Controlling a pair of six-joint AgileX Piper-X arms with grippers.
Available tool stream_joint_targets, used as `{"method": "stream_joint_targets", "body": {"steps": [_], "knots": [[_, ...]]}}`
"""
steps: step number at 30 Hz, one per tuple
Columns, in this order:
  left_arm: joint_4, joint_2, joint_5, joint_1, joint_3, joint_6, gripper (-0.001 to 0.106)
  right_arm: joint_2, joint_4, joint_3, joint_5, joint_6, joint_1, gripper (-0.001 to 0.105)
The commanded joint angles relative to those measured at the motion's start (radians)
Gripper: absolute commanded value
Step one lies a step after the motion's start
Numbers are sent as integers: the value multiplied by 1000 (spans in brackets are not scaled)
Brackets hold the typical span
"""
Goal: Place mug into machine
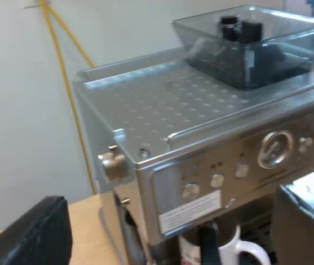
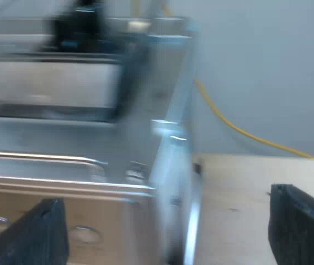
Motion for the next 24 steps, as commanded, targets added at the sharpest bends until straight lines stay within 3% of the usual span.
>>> {"method": "stream_joint_targets", "body": {"steps": [1,13,19,24], "knots": [[1,1,6,29,-12,-34,85,-51,76,-11,-46,-30,-89,99],[78,-12,6,57,-14,-61,85,-215,238,1,-130,-97,-409,99],[91,-82,6,57,-14,-51,85,-336,240,114,-140,-100,-484,99],[138,-155,4,57,-6,12,85,-451,240,208,-140,-96,-486,99]]}}
